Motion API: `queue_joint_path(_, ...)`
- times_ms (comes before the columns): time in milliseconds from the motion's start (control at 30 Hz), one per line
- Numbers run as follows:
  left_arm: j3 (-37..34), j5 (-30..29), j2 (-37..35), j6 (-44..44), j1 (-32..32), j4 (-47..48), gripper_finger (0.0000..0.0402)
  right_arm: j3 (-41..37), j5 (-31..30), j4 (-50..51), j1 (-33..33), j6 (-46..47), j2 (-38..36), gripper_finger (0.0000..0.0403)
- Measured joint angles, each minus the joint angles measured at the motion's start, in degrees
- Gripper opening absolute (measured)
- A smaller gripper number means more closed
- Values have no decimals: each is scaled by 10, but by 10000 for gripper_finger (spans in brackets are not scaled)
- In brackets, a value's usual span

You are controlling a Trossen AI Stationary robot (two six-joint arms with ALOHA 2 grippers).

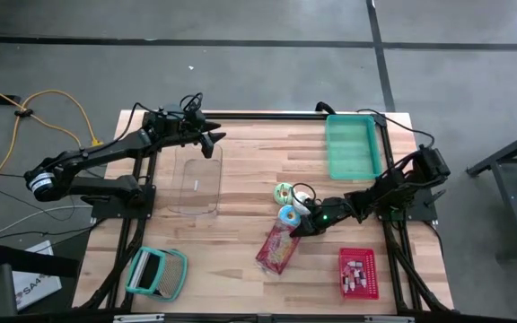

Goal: Pick & Place Food Item
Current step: Put the red popcorn bag into the green bin

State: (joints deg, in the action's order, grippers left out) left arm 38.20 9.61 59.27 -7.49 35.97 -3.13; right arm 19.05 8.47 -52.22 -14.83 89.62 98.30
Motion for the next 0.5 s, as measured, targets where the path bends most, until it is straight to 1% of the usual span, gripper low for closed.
queue_joint_path(200,0,0,0,0,0,0,195,0,-6,1,0,1,0,73)
queue_joint_path(500,0,0,0,2,0,0,195,-1,-8,1,0,1,0,42)
